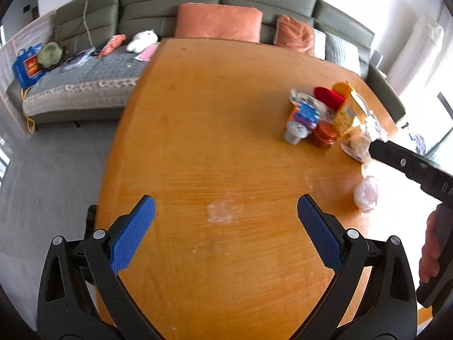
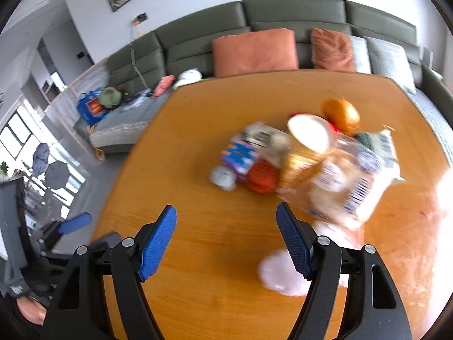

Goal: Collect trash
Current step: 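Return to the table and grasp the white plastic bag with the right gripper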

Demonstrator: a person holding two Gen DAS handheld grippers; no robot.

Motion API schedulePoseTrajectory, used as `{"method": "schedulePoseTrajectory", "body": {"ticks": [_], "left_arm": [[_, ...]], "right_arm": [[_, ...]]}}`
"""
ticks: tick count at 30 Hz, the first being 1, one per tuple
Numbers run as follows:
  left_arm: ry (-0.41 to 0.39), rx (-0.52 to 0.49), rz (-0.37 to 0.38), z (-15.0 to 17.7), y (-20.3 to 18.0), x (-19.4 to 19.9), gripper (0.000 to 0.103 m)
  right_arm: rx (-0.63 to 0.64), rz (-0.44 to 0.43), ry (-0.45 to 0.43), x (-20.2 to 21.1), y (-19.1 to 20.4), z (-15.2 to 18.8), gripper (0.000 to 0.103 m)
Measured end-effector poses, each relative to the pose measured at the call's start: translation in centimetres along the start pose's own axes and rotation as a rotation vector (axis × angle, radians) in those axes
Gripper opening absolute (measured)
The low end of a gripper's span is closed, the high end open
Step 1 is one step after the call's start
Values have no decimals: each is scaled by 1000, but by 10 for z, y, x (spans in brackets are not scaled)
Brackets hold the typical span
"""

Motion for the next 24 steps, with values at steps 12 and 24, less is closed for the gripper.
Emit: {"method": "schedulePoseTrajectory", "body": {"ticks": [12,24], "left_arm": [[34,-18,9,3,-30,-16,97],[53,-22,-1,3,-43,-26,97]], "right_arm": [[6,57,85,-13,-35,38,74],[135,85,61,-15,-34,47,46]]}}
Point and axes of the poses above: each gripper's, at about its wrist camera, not at the fingertips, and x roughly against the way its jaws point, y to its left, z to its underside, the point moved 4 cm from there along -x, roughly the way its jaws point, and after that the axes turned 11 degrees about -y, right-handed, at the moved point
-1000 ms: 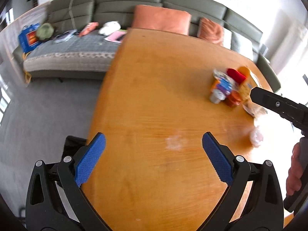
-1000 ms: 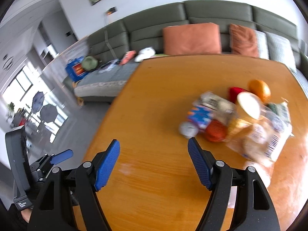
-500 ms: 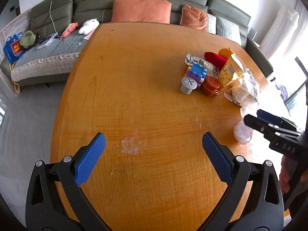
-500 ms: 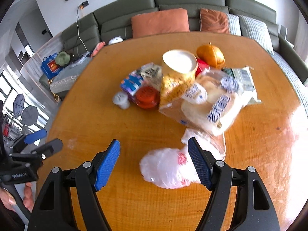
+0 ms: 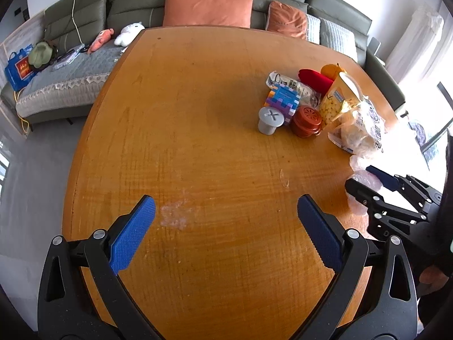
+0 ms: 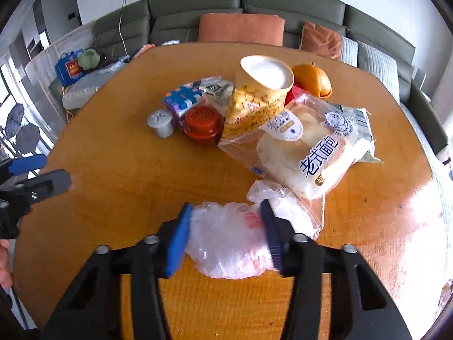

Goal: Collect trash
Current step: 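Return to the table and grasp the white plastic bag with the right gripper, then grasp the grey round cap with the left gripper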

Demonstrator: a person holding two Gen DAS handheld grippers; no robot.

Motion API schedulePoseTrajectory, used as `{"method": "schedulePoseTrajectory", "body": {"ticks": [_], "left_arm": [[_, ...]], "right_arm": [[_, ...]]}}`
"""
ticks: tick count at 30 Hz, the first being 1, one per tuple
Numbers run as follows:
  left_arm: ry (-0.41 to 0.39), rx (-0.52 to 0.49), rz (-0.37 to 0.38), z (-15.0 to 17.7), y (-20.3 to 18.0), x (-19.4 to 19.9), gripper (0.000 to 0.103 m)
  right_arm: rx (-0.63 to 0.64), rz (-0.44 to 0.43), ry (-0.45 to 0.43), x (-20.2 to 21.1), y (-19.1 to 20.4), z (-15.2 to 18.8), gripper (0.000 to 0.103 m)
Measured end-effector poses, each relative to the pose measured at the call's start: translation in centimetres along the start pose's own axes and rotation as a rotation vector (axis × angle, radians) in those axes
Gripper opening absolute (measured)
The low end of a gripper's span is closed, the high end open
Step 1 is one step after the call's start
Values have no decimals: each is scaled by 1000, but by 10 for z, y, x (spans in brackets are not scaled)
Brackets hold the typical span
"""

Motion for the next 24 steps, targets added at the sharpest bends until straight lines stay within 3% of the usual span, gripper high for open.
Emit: {"method": "schedulePoseTrajectory", "body": {"ticks": [6,9,14,16,19,21,24], "left_arm": [[-26,-32,0,-15,-17,-13,97],[-66,-84,7,-25,-29,-28,97],[-68,-181,27,-38,-48,-62,97],[-55,-199,35,-41,-50,-75,93],[-29,-207,39,-44,-49,-95,78],[-14,-204,40,-45,-46,-106,59],[-26,-203,39,-47,-41,-112,53]], "right_arm": [[-100,-91,-42,22,-19,-27,46],[-153,-121,-46,26,-29,-37,46],[-177,-143,-73,33,-33,-52,46],[-186,-150,-85,37,-33,-55,46],[-203,-156,-105,40,-34,-64,46],[-213,-154,-115,41,-34,-69,46],[-221,-149,-119,40,-33,-73,46]]}}
Point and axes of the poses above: each gripper's, at about its wrist camera, not at the fingertips, and x roughly against the way its jaws point, y to its left, z to its underside, the point moved 4 cm from there along -x, roughly the way its jaws point, and after that the axes turned 11 degrees about -y, right-handed, at the moved point
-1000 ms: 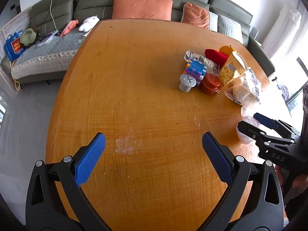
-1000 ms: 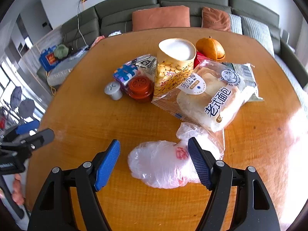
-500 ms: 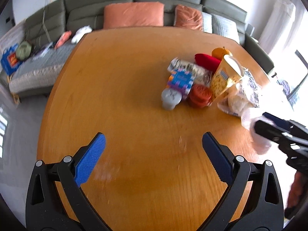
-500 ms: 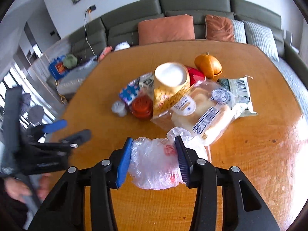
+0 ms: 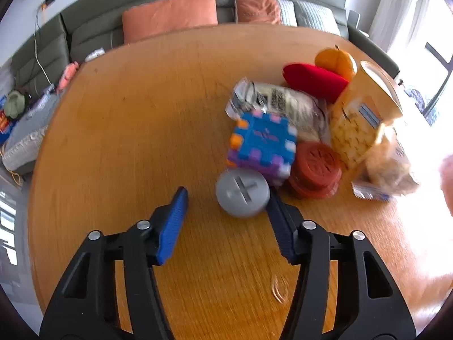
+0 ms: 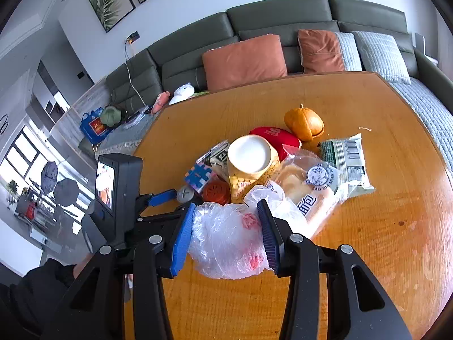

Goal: Collect trash
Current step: 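Grasp the grey round cap with the left gripper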

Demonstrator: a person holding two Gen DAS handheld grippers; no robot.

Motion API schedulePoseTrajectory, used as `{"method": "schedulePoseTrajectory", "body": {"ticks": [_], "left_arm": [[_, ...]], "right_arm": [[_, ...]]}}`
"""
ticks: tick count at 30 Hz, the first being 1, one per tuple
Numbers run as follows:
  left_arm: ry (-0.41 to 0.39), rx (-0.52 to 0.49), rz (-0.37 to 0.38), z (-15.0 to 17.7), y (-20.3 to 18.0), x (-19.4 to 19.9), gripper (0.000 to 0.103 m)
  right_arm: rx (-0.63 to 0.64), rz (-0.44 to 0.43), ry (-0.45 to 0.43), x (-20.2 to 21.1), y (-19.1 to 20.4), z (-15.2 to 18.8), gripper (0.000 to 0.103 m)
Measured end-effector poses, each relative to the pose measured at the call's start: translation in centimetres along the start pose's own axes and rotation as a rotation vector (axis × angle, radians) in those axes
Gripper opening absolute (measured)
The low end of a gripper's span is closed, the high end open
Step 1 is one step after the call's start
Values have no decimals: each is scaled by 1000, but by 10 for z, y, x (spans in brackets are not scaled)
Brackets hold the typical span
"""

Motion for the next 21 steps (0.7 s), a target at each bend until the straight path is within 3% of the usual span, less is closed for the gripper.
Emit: {"method": "schedulePoseTrajectory", "body": {"ticks": [2,5,12,21], "left_arm": [[-7,5,10,-3,1,-2,49],[-22,6,21,-5,2,-2,33],[-22,41,43,2,5,7,32],[-45,67,43,20,7,48,32]], "right_arm": [[1,4,-3,-1,2,-2,46],[9,12,-1,-4,5,-4,46],[36,20,1,-7,12,-5,46],[83,-18,-4,-4,42,-4,47]]}}
Point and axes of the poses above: each gripper's, at about its wrist camera, not at the fingertips, and x roughly against the way its jaws point, y to its left, z to its underside, the point moved 4 cm from there along -x, roughly the way its jaws point, and after that the axes turned 11 degrees about -y, right-handed, at the moved point
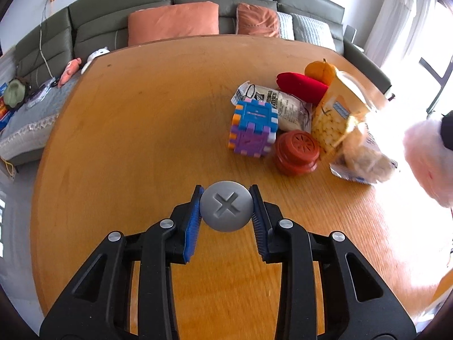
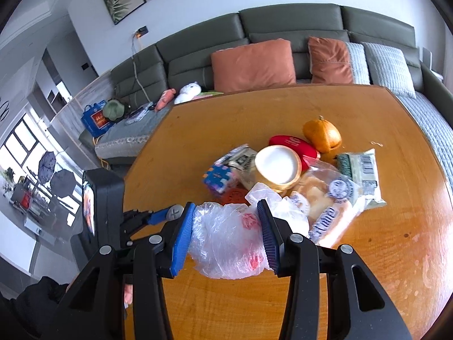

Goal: Collect trash
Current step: 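Grasp the grey round cap with the left gripper, then carry the bag and cap over the black bin and open both grippers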

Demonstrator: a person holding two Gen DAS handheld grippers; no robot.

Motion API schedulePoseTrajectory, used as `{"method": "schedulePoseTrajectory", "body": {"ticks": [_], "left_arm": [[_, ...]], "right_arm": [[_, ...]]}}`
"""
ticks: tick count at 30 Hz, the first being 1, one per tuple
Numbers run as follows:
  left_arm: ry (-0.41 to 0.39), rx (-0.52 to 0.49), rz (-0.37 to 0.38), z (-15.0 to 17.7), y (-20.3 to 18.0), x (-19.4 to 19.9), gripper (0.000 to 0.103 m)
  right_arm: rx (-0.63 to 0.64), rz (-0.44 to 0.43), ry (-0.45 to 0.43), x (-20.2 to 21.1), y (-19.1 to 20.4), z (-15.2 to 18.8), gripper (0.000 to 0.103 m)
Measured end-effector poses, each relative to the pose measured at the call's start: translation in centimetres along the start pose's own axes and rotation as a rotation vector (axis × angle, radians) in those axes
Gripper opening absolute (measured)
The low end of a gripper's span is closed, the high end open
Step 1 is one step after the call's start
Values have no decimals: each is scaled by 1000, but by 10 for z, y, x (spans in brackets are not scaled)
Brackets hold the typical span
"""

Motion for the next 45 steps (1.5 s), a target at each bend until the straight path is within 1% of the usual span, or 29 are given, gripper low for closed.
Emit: {"method": "schedulePoseTrajectory", "body": {"ticks": [7,14,23,30,34,38,41,43,44,45], "left_arm": [[-28,42,-24,15,20,46,32],[-46,104,-91,42,60,92,32],[-86,226,-212,77,126,146,32],[-103,326,-321,113,182,186,32],[-93,384,-384,138,212,206,32],[-67,442,-448,164,248,221,32],[-46,481,-481,180,270,228,32],[-30,494,-496,186,280,227,32],[-13,499,-497,189,287,225,32],[2,501,-505,191,293,222,34]], "right_arm": [[64,-74,3,-2,51,2,47],[134,-162,35,-12,113,11,48],[255,-286,81,-28,201,29,50],[343,-393,125,-46,281,49,50],[388,-449,157,-59,323,65,50],[432,-494,198,-76,365,83,50],[460,-512,224,-88,384,92,50],[493,-528,265,-101,403,103,59],[500,-526,275,-104,407,105,67],[510,-511,275,-112,414,107,74]]}}
Point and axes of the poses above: each gripper's, at about its wrist camera, not at the fingertips, and x roughly against the way its jaws point, y to its left, z to its underside, the point moved 4 cm from there along -x, roughly the way its jaws point, and after that the axes turned 11 degrees about -y, right-handed, at the moved point
